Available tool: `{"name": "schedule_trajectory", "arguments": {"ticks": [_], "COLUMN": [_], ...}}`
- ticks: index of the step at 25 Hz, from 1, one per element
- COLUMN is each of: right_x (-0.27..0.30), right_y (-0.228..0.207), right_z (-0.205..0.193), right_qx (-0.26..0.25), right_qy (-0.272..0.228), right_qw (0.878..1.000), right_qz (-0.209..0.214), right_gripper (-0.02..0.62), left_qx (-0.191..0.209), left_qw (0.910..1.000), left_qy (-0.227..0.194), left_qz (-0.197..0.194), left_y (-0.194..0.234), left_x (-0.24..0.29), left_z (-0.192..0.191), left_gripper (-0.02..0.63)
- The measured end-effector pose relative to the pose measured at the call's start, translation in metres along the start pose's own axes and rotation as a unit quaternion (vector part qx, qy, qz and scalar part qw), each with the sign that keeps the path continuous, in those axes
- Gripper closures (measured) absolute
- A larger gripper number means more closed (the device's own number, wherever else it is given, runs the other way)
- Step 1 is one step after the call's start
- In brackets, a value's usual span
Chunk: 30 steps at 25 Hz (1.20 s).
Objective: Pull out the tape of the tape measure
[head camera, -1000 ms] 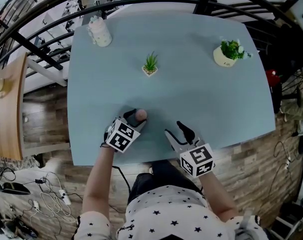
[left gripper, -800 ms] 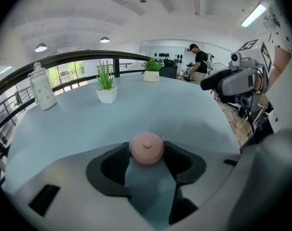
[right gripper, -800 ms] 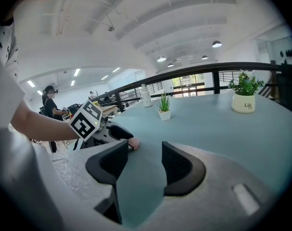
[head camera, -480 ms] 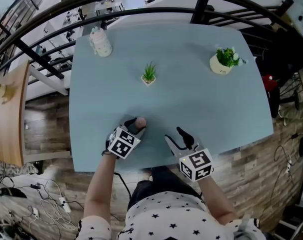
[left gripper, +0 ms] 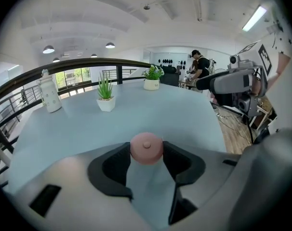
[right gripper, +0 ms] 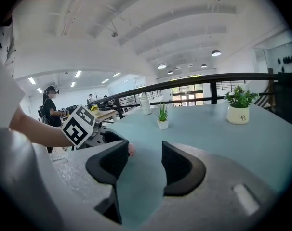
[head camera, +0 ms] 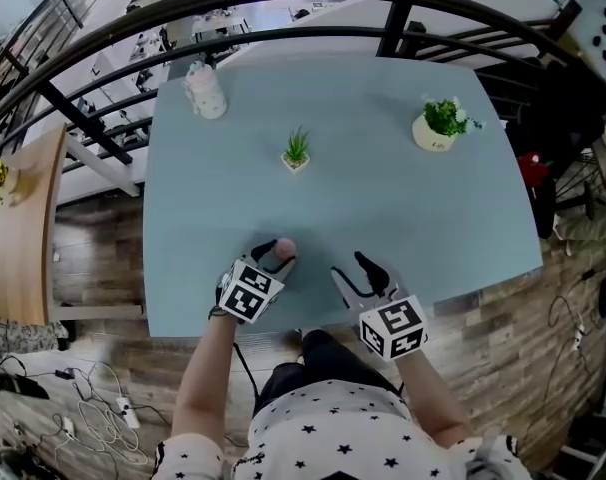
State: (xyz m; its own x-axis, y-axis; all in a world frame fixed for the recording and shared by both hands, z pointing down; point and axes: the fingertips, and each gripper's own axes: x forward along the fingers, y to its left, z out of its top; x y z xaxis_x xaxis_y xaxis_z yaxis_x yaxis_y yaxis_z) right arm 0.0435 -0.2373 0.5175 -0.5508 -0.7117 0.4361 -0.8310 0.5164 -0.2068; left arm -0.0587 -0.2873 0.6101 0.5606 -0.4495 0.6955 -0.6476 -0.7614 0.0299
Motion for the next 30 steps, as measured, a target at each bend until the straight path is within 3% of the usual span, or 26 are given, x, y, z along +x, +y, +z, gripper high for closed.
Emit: {"name": "schedule_trajectory", "arguments": {"ticks": [7, 30], "right_x": [-0.013, -0.061], "right_y": [0.016, 0.09], "right_z": [0.007, 0.014], "right_qx": [-0.031, -0.178], "right_qy": [-0.01, -0.019], "right_qw": [0.999, 0.981], "right_qz": [0.011, 0.069], "right_gripper": [0.393, 0.408], "left_qx": [-0.031, -0.003], "left_qw": [0.9989, 0.9909], "left_qy": [-0.034, -0.135], "left_qz": [0.001, -0.003], "left_y": [-0.021, -0.095], "left_x": [-0.031, -0.136], "left_z": [0.014, 0.059], "left_gripper": [0.396, 0.396]}}
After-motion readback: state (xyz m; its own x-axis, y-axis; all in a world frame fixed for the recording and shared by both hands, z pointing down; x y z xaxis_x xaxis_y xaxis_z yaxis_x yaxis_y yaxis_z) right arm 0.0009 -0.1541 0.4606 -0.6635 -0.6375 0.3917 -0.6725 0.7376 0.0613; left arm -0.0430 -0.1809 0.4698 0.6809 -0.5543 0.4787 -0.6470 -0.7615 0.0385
